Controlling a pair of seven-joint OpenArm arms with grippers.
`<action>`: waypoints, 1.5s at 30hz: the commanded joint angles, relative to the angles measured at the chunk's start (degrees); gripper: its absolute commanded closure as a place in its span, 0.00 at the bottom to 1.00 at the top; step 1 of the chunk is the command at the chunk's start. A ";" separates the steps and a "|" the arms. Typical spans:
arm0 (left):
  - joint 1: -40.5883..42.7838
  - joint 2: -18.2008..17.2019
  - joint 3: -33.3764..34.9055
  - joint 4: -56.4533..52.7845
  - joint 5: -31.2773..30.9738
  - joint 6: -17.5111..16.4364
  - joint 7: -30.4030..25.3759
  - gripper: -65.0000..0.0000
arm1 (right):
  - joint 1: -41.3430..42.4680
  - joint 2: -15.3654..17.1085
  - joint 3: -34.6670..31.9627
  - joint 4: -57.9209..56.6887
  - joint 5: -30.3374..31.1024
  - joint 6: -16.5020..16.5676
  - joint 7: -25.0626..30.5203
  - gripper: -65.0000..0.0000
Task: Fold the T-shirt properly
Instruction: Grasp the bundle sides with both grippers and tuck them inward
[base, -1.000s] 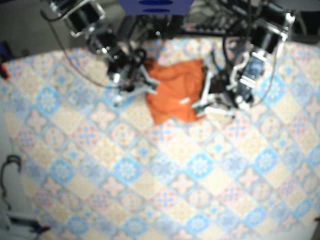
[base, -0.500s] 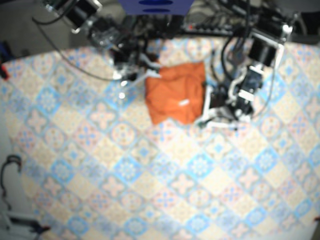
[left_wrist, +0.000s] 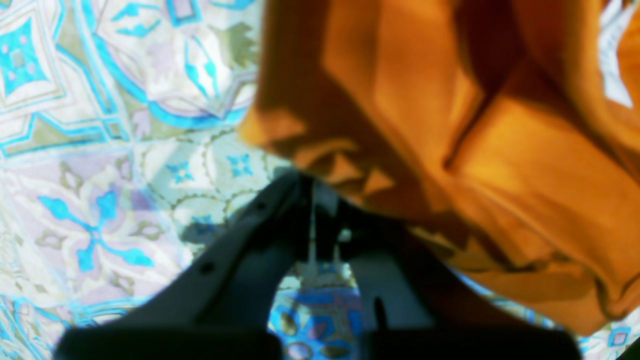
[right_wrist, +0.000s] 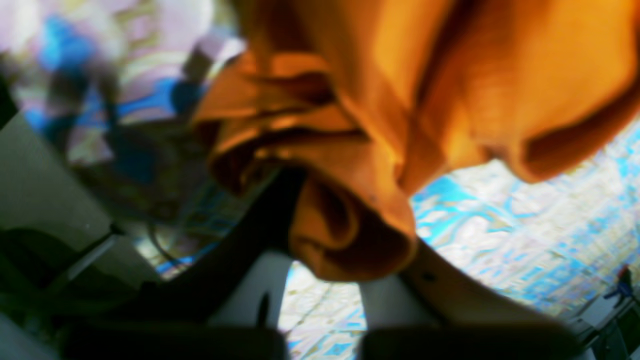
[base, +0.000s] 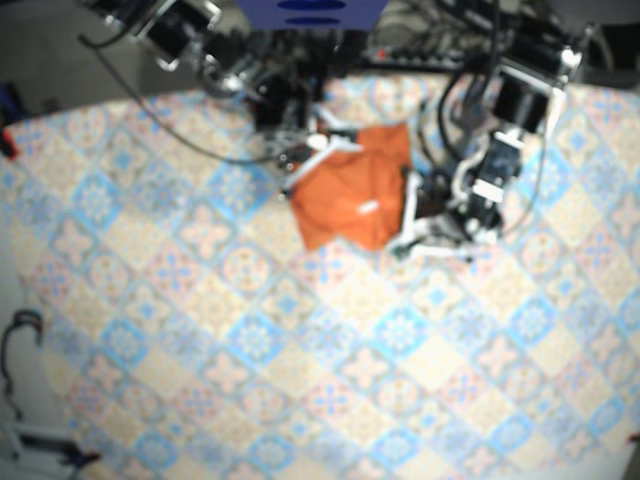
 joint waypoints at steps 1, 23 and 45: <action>-0.62 0.33 0.03 0.11 -0.32 0.18 -0.67 1.00 | 0.90 -0.72 0.12 1.32 -0.39 -0.20 0.22 1.00; -4.05 -0.11 -2.70 0.03 -0.41 3.08 -1.02 1.00 | 3.28 -1.77 0.56 1.15 -0.39 -0.28 -0.39 1.00; 4.22 -3.80 -5.51 8.11 -0.94 2.99 4.08 1.00 | 3.19 4.73 10.93 -5.01 -0.92 -0.28 -1.45 1.00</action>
